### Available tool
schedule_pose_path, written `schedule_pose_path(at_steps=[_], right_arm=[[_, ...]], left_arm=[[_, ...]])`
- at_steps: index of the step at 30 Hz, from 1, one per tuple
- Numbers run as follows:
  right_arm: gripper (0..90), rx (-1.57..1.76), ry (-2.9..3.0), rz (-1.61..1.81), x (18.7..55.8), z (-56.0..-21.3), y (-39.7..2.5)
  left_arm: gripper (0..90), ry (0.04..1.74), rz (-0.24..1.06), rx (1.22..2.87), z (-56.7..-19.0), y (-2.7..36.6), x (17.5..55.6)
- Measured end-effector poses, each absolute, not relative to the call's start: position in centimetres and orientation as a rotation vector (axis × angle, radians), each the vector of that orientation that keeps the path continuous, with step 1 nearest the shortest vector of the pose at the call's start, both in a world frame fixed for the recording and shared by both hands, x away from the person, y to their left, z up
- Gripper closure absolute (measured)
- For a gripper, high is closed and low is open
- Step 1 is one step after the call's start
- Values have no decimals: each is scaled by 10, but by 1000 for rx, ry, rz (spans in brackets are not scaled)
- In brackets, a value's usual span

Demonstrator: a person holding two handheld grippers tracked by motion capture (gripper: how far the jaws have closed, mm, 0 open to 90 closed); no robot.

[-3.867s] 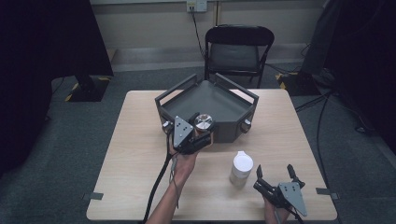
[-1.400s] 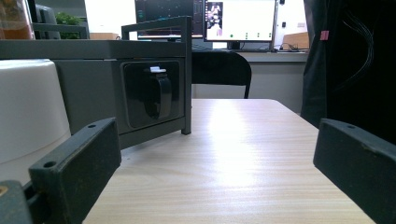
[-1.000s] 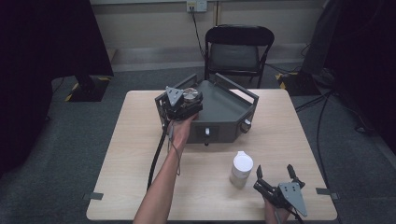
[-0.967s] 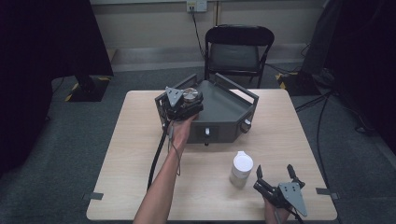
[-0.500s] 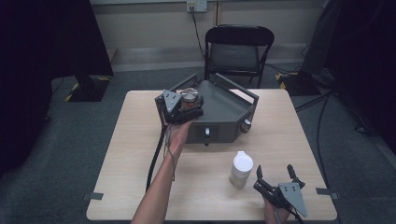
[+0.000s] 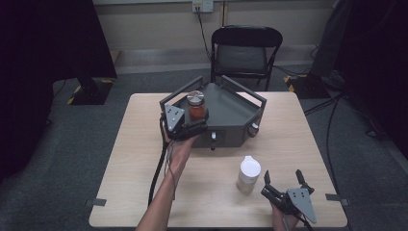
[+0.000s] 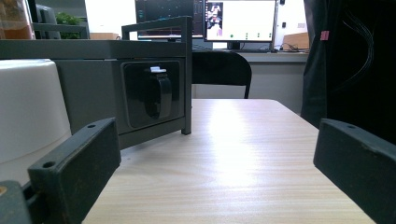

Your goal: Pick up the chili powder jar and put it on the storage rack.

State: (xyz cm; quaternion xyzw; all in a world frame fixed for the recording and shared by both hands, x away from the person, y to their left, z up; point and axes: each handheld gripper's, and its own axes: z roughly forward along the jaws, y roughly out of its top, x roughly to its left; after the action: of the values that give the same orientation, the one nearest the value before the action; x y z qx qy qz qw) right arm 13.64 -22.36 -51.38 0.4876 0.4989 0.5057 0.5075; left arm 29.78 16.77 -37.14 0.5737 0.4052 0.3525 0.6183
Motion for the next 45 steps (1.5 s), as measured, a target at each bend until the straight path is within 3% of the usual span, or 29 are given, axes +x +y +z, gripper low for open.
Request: schedule_pose_path(at_steps=[18, 34, 45], right_arm=[[0, 1177, 1199, 1215, 136, -514, -223], [0, 1179, 1196, 1212, 137, -514, -222], [0, 1179, 1196, 1213, 137, -514, -222]], left_arm=[[0, 935, 811, 1224, -384, 187, 259], [0, 948, 898, 1218, -411, 204, 222], [0, 972, 868, 1178, -430, 214, 197]])
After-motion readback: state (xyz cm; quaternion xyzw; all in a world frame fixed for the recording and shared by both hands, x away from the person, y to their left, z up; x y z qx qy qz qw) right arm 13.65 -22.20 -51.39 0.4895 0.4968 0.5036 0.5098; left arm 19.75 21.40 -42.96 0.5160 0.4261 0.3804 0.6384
